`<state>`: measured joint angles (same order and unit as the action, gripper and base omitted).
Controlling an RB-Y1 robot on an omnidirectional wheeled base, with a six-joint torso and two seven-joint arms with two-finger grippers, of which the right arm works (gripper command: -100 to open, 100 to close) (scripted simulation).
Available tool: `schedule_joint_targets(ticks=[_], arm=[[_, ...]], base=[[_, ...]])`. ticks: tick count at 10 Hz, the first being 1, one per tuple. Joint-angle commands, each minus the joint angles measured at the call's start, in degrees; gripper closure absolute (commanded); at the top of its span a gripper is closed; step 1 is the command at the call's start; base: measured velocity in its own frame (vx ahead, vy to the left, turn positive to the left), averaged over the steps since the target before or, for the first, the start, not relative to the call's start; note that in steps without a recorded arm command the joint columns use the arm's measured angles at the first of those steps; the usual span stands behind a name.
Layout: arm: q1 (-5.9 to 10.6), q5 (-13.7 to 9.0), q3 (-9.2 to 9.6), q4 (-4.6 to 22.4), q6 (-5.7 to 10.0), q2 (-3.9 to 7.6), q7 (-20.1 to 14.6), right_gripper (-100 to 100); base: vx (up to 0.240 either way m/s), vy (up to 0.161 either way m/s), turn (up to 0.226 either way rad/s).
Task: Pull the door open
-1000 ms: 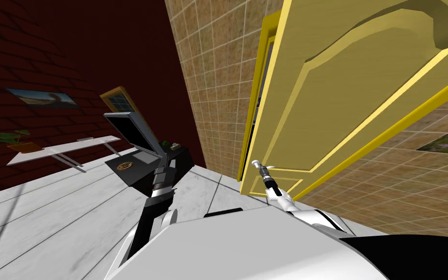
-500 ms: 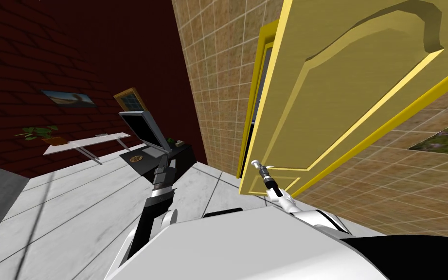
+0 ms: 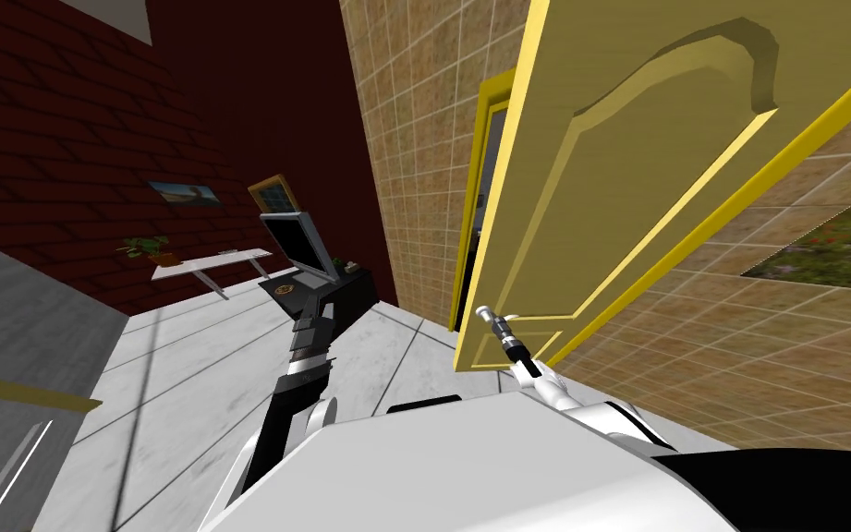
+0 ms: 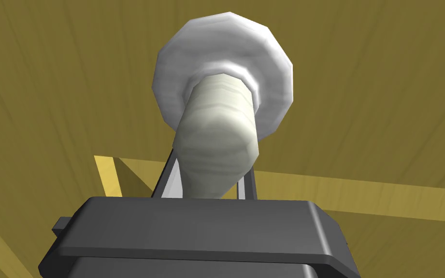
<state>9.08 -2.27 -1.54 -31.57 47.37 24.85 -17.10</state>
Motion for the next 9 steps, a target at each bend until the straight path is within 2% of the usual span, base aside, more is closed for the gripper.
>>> schedule_joint_targets(ticks=[1,2,3,7,8,9], arm=[[-0.32,0.5,0.86,-0.3,0.78,0.41,-1.0,100],[-0.13,0.3,0.58,0.1,0.51,0.24,-0.7,100],[-1.06,0.9,1.72,0.1,1.97,0.97,-2.1,100],[-2.91,2.2,4.02,-0.4,5.35,3.11,-5.1,100],[-3.14,2.4,4.31,-0.5,5.78,3.38,-5.5,100],[-3.77,2.8,5.09,-0.7,6.93,4.11,-6.5,100]], base=[[-0.230,-0.079,0.064],[-0.097,-0.039,0.022],[-0.179,-0.065,0.111],[-0.207,-0.088,0.113],[-0.184,-0.078,0.076],[-0.217,-0.051,0.105]])
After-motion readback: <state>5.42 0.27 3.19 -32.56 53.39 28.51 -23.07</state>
